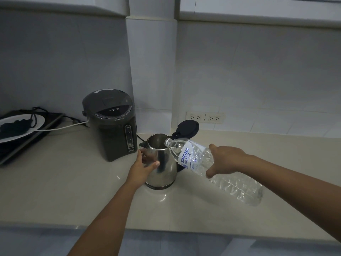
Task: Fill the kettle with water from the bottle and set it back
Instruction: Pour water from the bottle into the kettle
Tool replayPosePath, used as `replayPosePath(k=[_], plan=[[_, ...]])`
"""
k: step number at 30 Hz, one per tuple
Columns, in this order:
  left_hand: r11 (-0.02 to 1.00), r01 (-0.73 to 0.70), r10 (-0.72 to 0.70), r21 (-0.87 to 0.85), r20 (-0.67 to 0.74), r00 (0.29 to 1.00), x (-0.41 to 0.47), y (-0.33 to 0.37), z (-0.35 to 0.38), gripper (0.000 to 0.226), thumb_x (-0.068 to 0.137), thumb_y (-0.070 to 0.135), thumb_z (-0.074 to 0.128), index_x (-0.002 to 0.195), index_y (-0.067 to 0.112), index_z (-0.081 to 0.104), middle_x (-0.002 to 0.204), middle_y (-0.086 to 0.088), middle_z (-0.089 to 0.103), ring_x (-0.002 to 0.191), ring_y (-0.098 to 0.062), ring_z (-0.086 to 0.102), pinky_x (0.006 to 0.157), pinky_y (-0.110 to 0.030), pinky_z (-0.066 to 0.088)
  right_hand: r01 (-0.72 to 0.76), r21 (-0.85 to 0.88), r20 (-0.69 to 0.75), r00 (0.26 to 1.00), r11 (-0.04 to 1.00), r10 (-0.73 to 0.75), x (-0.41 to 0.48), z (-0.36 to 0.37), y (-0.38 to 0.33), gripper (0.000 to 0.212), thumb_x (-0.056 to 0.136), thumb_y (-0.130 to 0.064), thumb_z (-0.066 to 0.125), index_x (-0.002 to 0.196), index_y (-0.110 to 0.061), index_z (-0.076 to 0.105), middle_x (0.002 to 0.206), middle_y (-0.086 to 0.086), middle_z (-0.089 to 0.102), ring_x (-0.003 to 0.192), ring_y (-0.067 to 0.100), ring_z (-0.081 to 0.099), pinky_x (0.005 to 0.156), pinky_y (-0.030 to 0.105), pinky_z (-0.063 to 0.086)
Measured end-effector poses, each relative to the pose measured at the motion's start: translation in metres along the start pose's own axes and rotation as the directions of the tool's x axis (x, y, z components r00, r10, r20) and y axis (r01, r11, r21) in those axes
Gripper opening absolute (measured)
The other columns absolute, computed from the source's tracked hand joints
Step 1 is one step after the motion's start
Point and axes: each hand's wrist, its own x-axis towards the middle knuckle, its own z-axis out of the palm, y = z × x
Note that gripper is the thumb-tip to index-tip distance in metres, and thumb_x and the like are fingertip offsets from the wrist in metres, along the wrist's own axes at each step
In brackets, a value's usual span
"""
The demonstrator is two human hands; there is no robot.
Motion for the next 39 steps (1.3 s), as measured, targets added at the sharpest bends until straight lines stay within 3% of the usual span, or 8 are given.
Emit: replayPosePath(k=[17, 34, 39], plan=[[0.999, -0.020, 0.020, -0.042, -0.005, 1.000, -0.0011, 0.0003, -0.0006, 0.077, 0.078, 0.040, 0.076, 0.141, 0.028, 0.034, 0.122, 0.002, 0.060, 0.114, -0.017, 0.057, 0.092, -0.029, 0.043, 0.004, -0.017, 0.000, 1.000, 1.000, -0.004, 0.0001, -0.0021, -0.0003, 0.080, 0.063, -0.061, 0.073, 0.119, -0.017, 0.036, 0.082, -0.005, 0.052, 0.078, 0.019, 0.056, 0.054, 0.029, 0.037], [0.998, -0.013, 0.013, -0.054, 0.001, 1.000, -0.0043, 0.0045, -0.0016, 0.078, 0.080, 0.037, 0.075, 0.144, 0.027, 0.033, 0.120, 0.003, 0.060, 0.114, -0.016, 0.056, 0.092, -0.027, 0.041, 0.008, -0.029, -0.001, 1.000, 1.000, -0.008, -0.0002, -0.0044, -0.0016, 0.087, 0.063, -0.062, 0.073, 0.126, -0.017, 0.035, 0.087, -0.004, 0.052, 0.084, 0.021, 0.057, 0.061, 0.030, 0.041], [0.998, -0.017, 0.017, -0.054, 0.001, 1.000, -0.0053, 0.0041, -0.0016, 0.075, 0.080, 0.036, 0.076, 0.141, 0.027, 0.035, 0.119, 0.003, 0.061, 0.111, -0.015, 0.057, 0.090, -0.026, 0.040, 0.004, -0.041, -0.007, 1.000, 0.999, -0.004, -0.0009, -0.0054, -0.0023, 0.085, 0.063, -0.062, 0.073, 0.125, -0.017, 0.035, 0.080, -0.007, 0.049, 0.081, 0.021, 0.056, 0.059, 0.030, 0.039]])
